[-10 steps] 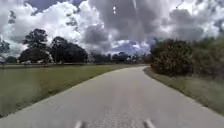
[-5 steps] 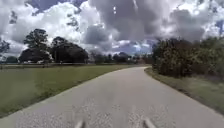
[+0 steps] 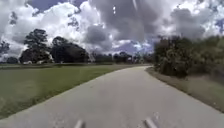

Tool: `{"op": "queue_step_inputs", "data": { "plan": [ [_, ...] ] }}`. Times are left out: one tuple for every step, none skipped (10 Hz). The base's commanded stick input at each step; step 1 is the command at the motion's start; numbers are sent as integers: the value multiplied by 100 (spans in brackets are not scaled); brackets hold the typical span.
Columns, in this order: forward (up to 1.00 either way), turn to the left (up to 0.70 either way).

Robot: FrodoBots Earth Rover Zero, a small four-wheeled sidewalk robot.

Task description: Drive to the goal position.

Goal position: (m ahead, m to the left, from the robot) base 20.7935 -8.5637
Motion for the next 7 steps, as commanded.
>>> {"op": "queue_step_inputs", "data": {
  "plan": [
    [70, 0],
    [70, 0],
    [70, 0],
    [70, 0],
    [70, 0],
    [70, 0],
    [70, 0]
  ]
}}
